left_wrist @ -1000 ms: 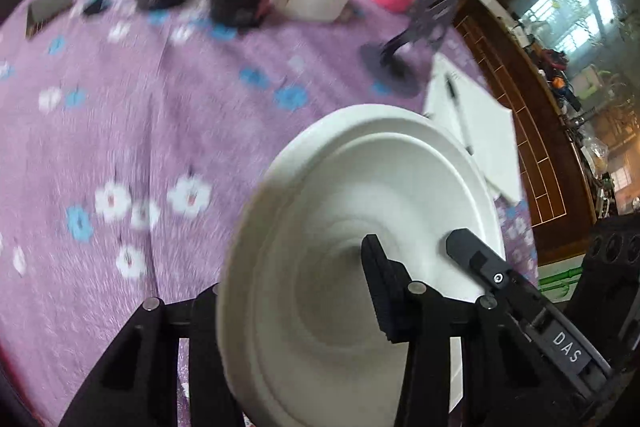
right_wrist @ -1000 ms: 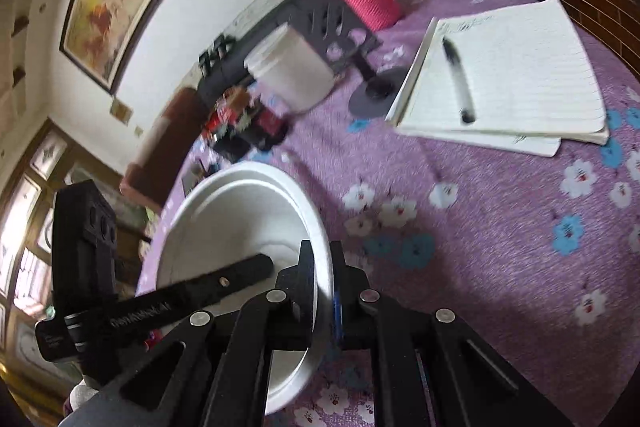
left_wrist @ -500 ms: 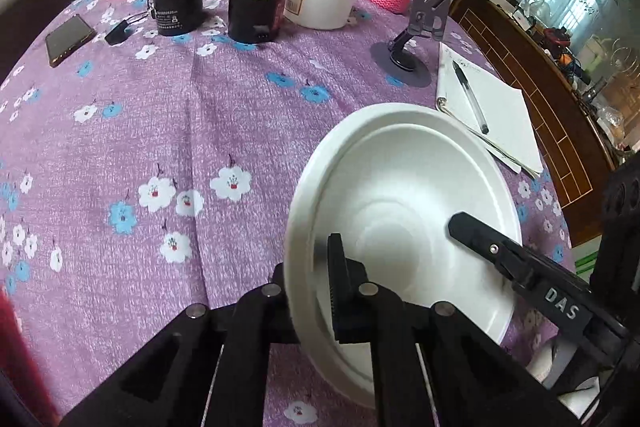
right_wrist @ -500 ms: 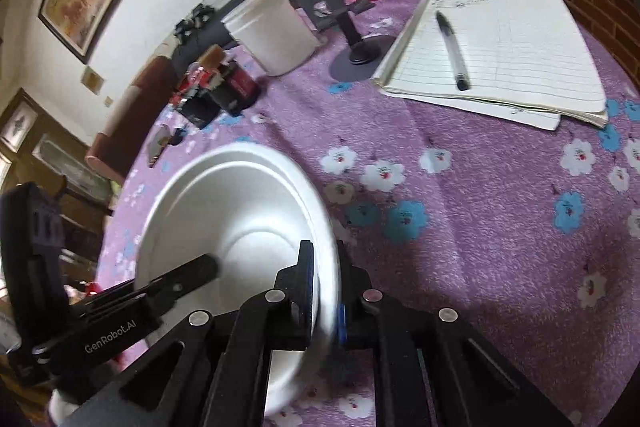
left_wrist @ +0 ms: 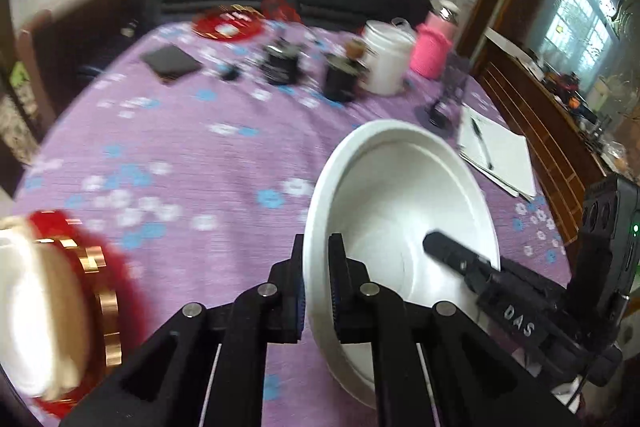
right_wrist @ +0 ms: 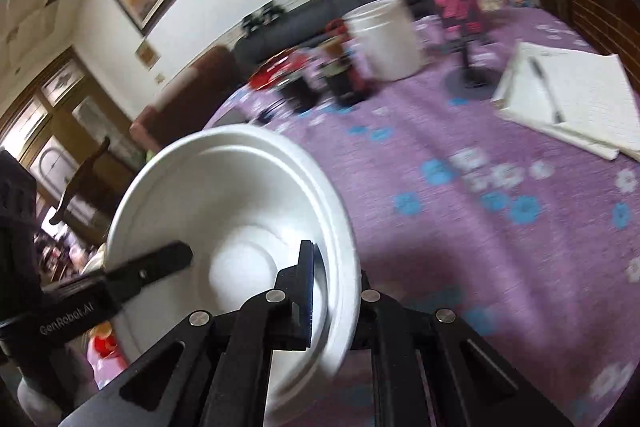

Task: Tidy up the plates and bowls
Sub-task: 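Lift the white bowl with both grippers and carry it toward the stack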

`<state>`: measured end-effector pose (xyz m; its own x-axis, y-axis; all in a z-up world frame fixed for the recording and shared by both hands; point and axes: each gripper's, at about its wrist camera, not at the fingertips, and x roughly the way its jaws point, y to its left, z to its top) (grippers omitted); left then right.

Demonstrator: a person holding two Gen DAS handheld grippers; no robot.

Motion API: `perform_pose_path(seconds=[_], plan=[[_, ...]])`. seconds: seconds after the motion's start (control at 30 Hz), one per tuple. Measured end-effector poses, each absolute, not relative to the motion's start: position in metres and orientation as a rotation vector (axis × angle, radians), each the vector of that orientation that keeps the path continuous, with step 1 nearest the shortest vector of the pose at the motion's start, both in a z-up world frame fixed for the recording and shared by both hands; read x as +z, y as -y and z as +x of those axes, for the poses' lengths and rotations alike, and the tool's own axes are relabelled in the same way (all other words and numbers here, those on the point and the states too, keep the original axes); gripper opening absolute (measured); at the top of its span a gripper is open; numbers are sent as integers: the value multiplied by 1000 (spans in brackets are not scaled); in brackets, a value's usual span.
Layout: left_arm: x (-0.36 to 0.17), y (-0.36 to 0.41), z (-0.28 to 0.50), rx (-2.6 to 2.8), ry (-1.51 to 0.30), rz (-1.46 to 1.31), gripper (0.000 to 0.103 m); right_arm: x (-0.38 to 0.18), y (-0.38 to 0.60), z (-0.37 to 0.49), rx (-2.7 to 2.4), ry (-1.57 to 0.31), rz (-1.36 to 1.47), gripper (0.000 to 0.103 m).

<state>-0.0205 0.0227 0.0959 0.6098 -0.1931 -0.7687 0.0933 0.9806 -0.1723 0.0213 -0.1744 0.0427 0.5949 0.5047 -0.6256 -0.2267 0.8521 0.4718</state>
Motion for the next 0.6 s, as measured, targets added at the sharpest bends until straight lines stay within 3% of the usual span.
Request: perform_pose_path(seconds=[0.33, 0.6], plan=[[126, -109, -78, -92, -782, -162, 8, 102, 78, -33, 466, -705, 173, 9], [129, -123, -102, -80, -752, -148, 8, 101, 59, -57, 463, -716, 152, 9]])
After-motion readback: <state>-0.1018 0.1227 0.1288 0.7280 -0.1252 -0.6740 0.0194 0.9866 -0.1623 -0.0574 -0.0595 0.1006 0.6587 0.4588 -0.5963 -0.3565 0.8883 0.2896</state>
